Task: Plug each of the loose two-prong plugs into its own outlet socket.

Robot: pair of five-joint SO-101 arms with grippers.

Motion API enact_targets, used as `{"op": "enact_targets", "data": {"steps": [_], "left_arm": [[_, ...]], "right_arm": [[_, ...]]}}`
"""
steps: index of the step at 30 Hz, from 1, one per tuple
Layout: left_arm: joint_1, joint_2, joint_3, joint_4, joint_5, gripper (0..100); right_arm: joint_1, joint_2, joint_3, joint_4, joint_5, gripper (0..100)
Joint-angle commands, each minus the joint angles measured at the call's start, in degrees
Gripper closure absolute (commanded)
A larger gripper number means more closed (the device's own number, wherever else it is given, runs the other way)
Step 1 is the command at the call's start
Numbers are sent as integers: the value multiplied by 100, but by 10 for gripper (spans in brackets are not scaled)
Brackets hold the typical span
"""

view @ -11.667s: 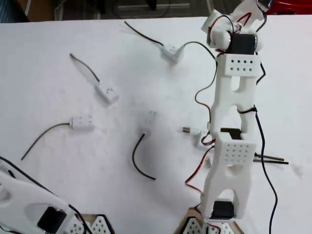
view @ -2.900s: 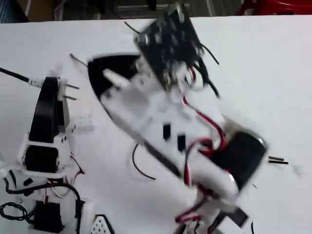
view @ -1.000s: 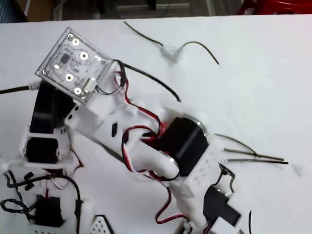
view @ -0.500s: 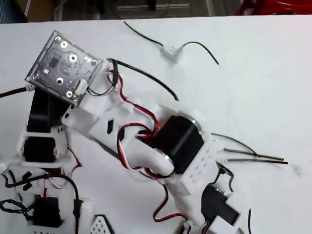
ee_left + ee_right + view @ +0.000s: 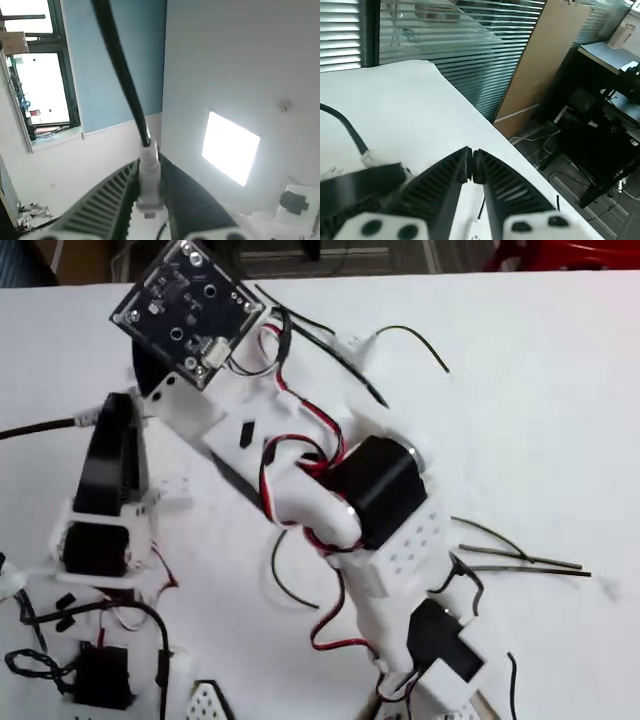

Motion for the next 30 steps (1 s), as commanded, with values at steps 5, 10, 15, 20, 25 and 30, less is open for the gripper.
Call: {"op": "enact_targets", "data": {"steps": [5,10,15,20,25,30], "left_arm": [[22,31,-35,-44,-53,974],[40,31,-44,-44,-53,974],[48,31,-70,-44,-53,974],[57,31,-70,-44,-53,974],[57,31,-70,-44,-53,974],[57,31,-62,-26,-53,974]], "right_arm": [[66,-743,-615,875,62,980],[-541,-1077,-369,1815,44,980],[-743,-1059,571,1622,-35,980],[-673,-1059,1336,787,-273,980],[-470,-1015,1503,119,-290,980],[-382,-576,1108,-180,-290,980]]}}
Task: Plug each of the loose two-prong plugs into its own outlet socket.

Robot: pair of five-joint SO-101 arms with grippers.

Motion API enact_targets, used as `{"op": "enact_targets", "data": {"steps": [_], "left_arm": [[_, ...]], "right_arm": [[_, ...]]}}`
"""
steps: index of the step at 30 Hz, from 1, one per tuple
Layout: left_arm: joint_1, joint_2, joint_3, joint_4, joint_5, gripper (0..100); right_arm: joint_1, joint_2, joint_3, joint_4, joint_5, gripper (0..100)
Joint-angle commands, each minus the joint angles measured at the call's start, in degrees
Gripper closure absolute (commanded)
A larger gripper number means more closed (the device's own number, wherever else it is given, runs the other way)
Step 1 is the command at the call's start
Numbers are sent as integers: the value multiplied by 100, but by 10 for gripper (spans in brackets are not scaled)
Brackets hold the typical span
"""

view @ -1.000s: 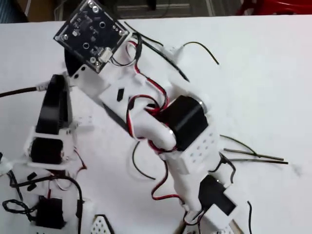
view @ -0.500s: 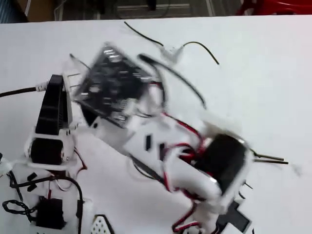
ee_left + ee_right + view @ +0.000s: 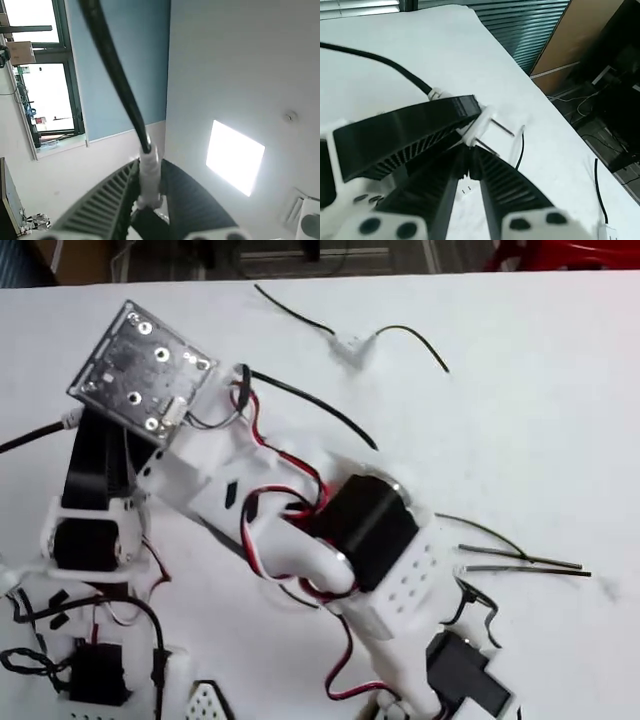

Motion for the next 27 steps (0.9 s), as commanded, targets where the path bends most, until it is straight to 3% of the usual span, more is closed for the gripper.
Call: {"op": "enact_targets", "data": {"steps": [1,16,24,27], "left_arm": [[92,-48,-44,-26,-26,974],[549,-48,-26,0,-35,974],[541,-48,35,501,-35,974],[541,-22,35,1011,-580,974]], "right_arm": [[215,303,-598,-444,-79,980],[699,1393,-2127,198,-44,980],[1684,813,-2462,1051,360,980],[2229,611,-2444,1525,378,980]]}}
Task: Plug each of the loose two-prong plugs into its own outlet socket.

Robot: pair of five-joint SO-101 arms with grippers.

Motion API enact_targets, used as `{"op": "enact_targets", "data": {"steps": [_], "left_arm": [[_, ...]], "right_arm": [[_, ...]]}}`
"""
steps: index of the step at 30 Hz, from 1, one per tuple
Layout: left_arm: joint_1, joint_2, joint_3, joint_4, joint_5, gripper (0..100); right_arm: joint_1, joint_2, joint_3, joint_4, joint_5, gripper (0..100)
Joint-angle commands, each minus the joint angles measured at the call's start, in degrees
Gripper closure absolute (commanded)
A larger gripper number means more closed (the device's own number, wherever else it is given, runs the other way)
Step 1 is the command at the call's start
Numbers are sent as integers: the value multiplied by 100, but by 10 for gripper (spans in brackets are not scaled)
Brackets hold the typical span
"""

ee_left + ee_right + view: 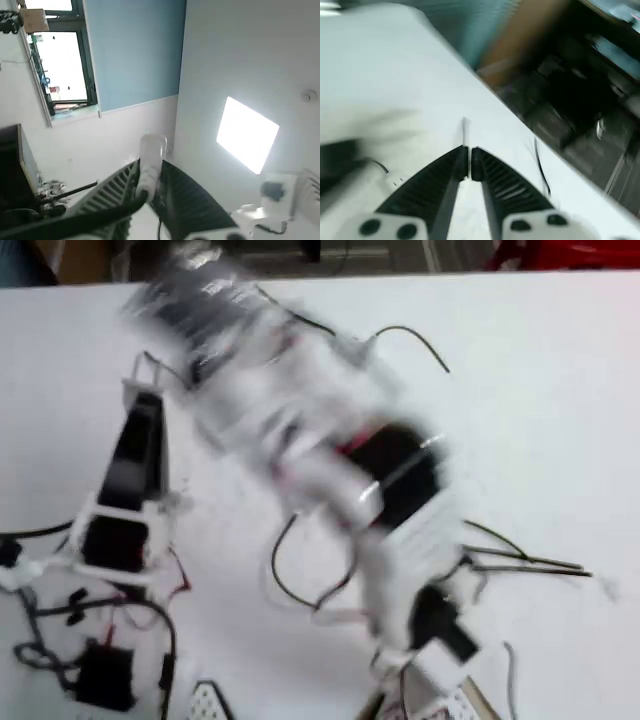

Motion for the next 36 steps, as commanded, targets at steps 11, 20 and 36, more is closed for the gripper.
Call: {"op": "enact_targets", "data": {"steps": [11,20,36], "left_arm": [[84,66,273,1705,-2180,974],[-488,57,800,3174,-4677,974],[-2035,75,360,4835,-9064,976]], "right_arm": [[2879,-1323,1811,426,53,980],[4031,-1974,4457,382,53,980],[4119,-3231,9881,-2053,-826,974]]}}
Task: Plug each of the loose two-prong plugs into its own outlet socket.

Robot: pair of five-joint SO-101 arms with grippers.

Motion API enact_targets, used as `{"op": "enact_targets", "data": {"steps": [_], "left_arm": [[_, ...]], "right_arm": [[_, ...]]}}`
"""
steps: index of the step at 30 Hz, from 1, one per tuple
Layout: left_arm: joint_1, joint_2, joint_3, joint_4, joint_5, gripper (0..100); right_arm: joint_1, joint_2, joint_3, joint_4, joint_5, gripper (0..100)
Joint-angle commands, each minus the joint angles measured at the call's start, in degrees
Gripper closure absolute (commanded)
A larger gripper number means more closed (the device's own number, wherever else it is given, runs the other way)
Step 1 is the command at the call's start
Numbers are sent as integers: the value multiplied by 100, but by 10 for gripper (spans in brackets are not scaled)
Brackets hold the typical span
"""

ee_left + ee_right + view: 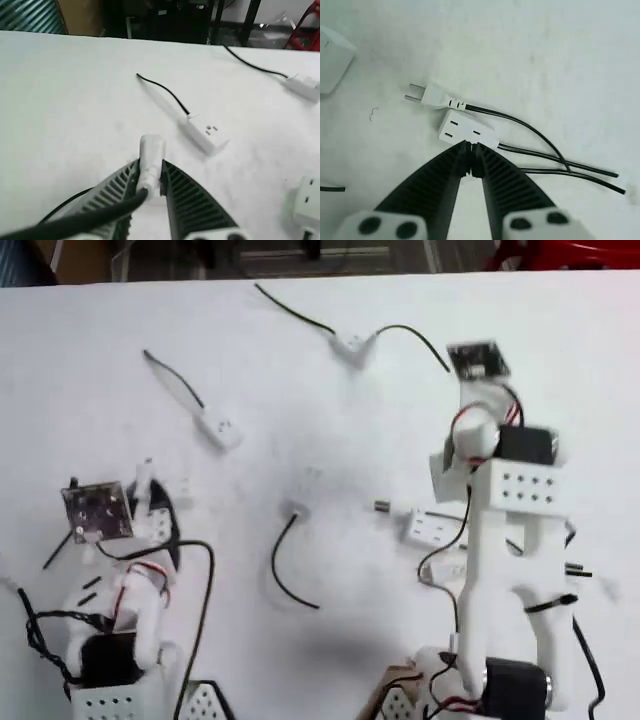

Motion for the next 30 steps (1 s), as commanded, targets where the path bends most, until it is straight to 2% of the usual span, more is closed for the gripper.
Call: {"op": "enact_targets", "data": {"steps": [1,5,10,12,17,22,25,30], "left_arm": [[-198,-4,-492,229,-695,976],[-163,312,-677,281,-721,976],[-127,2475,-1881,299,-721,977],[-75,3705,-2848,703,-721,977],[13,6545,-5477,2347,-387,976],[593,8374,-7297,3490,-360,976],[796,9033,-7815,3719,-325,976],[752,9886,-7938,3490,53,976]], "right_arm": [[-31,-549,923,-743,-273,974],[-505,-787,1758,-1279,-299,976],[-716,-813,2330,-1974,-299,978],[-716,-813,2444,-2141,-299,978],[-743,-813,2690,-2527,-299,978],[-743,-813,2848,-2774,-299,978],[-743,-804,2848,-2774,-299,978],[-752,-804,2910,-2782,-299,978]]}}
